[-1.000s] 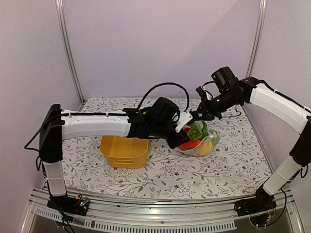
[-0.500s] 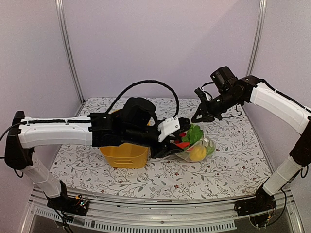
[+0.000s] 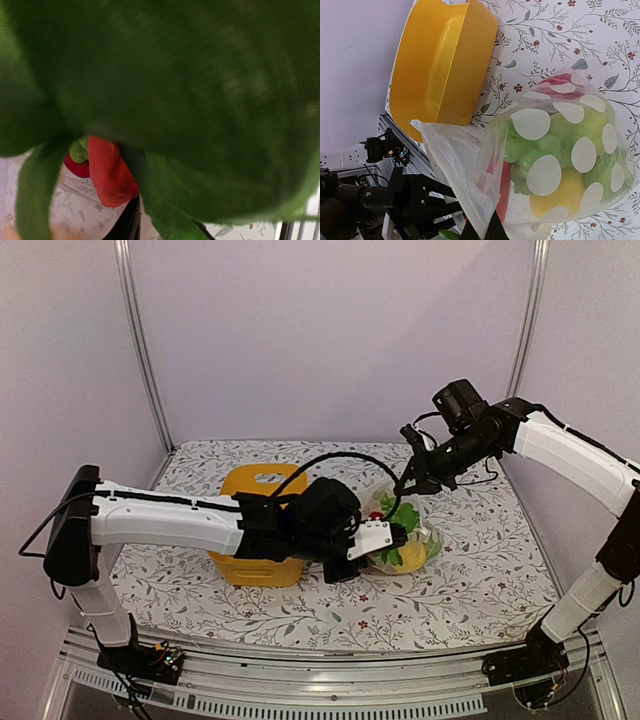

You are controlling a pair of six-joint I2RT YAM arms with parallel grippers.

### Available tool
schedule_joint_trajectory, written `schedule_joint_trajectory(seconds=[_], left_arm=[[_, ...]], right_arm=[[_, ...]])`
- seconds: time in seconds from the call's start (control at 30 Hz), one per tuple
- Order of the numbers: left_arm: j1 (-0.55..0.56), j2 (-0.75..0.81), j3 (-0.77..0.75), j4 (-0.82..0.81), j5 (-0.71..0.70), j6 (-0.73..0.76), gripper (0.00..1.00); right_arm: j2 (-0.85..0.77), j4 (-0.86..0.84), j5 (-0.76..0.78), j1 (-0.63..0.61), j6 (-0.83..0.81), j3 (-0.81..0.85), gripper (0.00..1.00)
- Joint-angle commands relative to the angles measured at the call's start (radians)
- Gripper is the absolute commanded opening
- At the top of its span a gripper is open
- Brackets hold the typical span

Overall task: Place the food in the zip-top bag and seal the zipper
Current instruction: Adjust the fake vegetable in the zipper food storage bag, then pass from the right arm to the left

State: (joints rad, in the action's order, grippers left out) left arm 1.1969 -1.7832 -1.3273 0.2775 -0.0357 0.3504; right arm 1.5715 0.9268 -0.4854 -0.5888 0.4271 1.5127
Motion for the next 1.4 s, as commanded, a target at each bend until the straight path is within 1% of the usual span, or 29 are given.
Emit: schedule_joint_trajectory(seconds=[0.0, 0.07, 0.17, 0.2, 0.23, 0.3, 0.43, 0.53, 0.63, 0.73, 0.8, 0.97, 1.07, 1.17, 1.2, 1.23, 1.27, 1.3, 1.37], left_arm=[[0.020, -0.033, -0.036, 0.015, -0.151, 0.063, 0.21], [0.021, -0.033, -0.056, 0.023, -0.157, 0.068, 0.14], [0.023, -0.004, -0.078, 0.036, -0.125, 0.062, 0.03], [0.023, 0.010, -0.079, 0.034, -0.111, 0.056, 0.00], [0.023, 0.027, -0.081, 0.030, -0.094, 0.053, 0.00], [0.025, 0.056, -0.096, 0.030, -0.080, 0.036, 0.00], [0.032, 0.092, -0.123, 0.038, -0.087, -0.014, 0.00], [0.033, 0.078, -0.077, 0.028, -0.078, -0.038, 0.00], [0.041, 0.044, -0.039, 0.031, -0.076, -0.062, 0.00], [0.068, 0.059, -0.037, 0.020, -0.087, -0.072, 0.00], [0.077, 0.069, -0.041, 0.009, -0.091, -0.078, 0.00], [0.094, 0.070, -0.059, -0.001, -0.113, -0.077, 0.00], [0.103, 0.070, -0.067, -0.011, -0.132, -0.062, 0.00], [0.122, 0.104, -0.039, -0.082, -0.215, -0.039, 0.00], [0.125, 0.123, 0.006, -0.137, -0.229, -0.027, 0.00], [0.122, 0.139, 0.056, -0.195, -0.220, -0.015, 0.00], [0.122, 0.143, 0.082, -0.204, -0.197, 0.010, 0.00], [0.126, 0.134, 0.081, -0.186, -0.195, 0.013, 0.00], [0.128, 0.113, 0.055, -0.124, -0.199, -0.011, 0.00]], right_arm=[[-0.031, -0.022, -0.016, -0.006, -0.005, -0.017, 0.00], [-0.032, -0.026, -0.016, -0.006, -0.003, -0.021, 0.00], [-0.034, -0.021, -0.007, -0.006, -0.007, -0.020, 0.00], [-0.034, -0.014, 0.001, -0.006, -0.011, -0.014, 0.00], [-0.032, -0.007, 0.009, -0.006, -0.017, -0.009, 0.00], [-0.027, 0.025, 0.018, -0.006, -0.033, 0.008, 0.07], [-0.013, 0.099, 0.009, -0.008, -0.051, 0.052, 0.26], [-0.030, 0.117, 0.008, -0.011, -0.043, 0.023, 0.31], [-0.031, 0.118, -0.011, -0.021, -0.046, -0.023, 0.32], [-0.030, 0.111, -0.013, -0.026, -0.053, -0.039, 0.30], [-0.030, 0.103, -0.015, -0.027, -0.050, -0.031, 0.27], [-0.027, 0.113, -0.019, -0.028, -0.041, 0.008, 0.14], [-0.037, 0.128, -0.019, -0.029, -0.035, 0.034, 0.10], [-0.043, 0.154, 0.002, -0.029, -0.035, 0.082, 0.09], [-0.044, 0.156, 0.018, -0.030, -0.038, 0.084, 0.09], [-0.046, 0.160, 0.031, -0.029, -0.040, 0.082, 0.14], [-0.044, 0.174, 0.033, -0.029, -0.048, 0.085, 0.21], [-0.035, 0.200, 0.029, -0.031, -0.057, 0.101, 0.25], [-0.017, 0.265, 0.031, -0.031, -0.085, 0.149, 0.31]])
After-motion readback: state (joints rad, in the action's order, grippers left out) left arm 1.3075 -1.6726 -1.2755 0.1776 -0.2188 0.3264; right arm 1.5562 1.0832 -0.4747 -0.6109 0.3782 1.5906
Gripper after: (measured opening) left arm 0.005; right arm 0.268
